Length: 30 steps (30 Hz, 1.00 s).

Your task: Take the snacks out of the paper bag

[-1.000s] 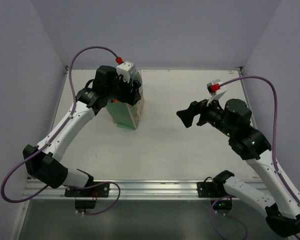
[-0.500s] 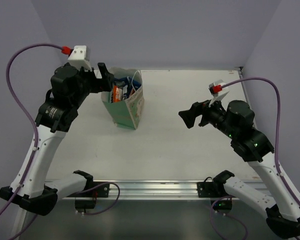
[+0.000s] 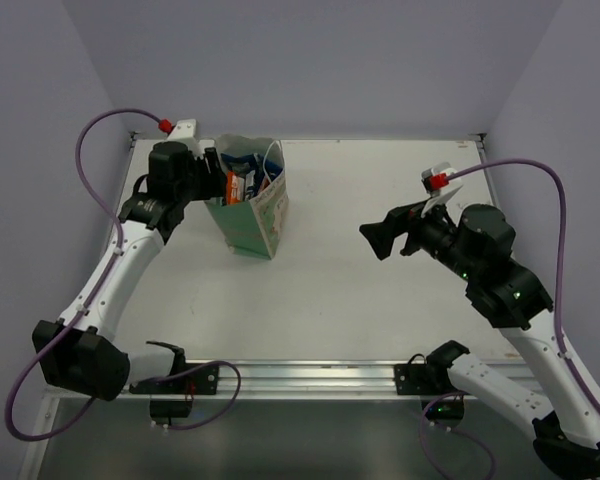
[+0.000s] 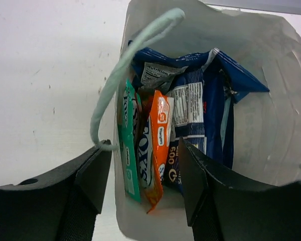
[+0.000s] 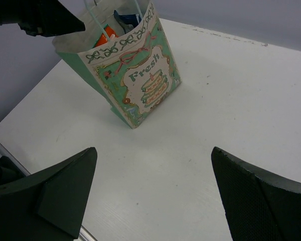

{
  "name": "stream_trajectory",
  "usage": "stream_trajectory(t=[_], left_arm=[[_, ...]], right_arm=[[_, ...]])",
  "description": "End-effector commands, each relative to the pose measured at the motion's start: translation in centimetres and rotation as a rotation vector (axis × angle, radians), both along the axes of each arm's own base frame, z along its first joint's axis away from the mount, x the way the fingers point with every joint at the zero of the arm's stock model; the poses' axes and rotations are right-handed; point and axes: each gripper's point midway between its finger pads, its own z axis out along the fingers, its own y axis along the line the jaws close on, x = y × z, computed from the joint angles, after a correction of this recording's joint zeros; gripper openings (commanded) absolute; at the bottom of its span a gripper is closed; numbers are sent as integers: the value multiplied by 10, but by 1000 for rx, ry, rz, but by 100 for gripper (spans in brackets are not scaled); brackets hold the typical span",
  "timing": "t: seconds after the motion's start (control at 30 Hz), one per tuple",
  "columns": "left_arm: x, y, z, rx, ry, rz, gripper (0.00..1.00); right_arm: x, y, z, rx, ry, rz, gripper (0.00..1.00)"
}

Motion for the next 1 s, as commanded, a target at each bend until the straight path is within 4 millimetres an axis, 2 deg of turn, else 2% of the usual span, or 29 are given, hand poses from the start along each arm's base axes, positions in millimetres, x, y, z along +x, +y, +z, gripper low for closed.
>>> stream_trajectory(t=[0.0,0.17,0.27,0.3,0.37,0.43,0.47,0.53,0.57,0.6,0.63,0.67,0.7,0.73,0.77,0.8,0.83,0.87,0.97], left_arm=[[26,5,11,2,-87,41,61],[44,14,-6,31,-98,70,47],[52,14,-9,43,-93,63,30],[54,14,-4,56,-107,56,13],[57,14,2,72,-125,41,1],[58,13,17,109,-170,7,0],[57,8,23,116,-187,-36,0],[56,7,45,187,-249,-95,0],[55,8,54,212,-272,-108,0],[53,4,71,266,-322,-166,0],[51,4,78,288,-337,-180,0],[50,4,94,315,-377,-201,0],[48,2,103,323,-397,-216,0],[46,1,108,333,-407,-234,0],[43,-5,113,332,-425,-269,0],[39,-8,121,342,-450,-295,0],[36,-12,123,345,-461,-317,0],[33,-15,124,348,-469,-340,0],[21,-32,120,342,-469,-414,0]], right_arm=[[-5,1,11,13,-33,23,99],[-6,4,18,53,-54,33,99],[-7,6,28,69,-78,44,99],[-8,6,32,70,-87,51,99],[-8,10,42,82,-111,70,99],[-8,13,50,90,-128,84,99],[-12,17,64,101,-153,119,99],[-6,27,69,89,-139,153,99],[-7,29,85,101,-156,165,99],[-3,33,90,106,-144,167,99],[6,44,85,91,-110,180,99],[6,48,99,82,-152,199,99],[11,51,104,71,-166,187,99],[17,67,98,46,-147,206,99],[17,71,111,44,-171,217,99],[18,78,113,41,-165,236,99],[25,96,103,19,-133,263,99],[26,101,112,17,-141,263,99],[36,129,100,-10,-114,288,99]])
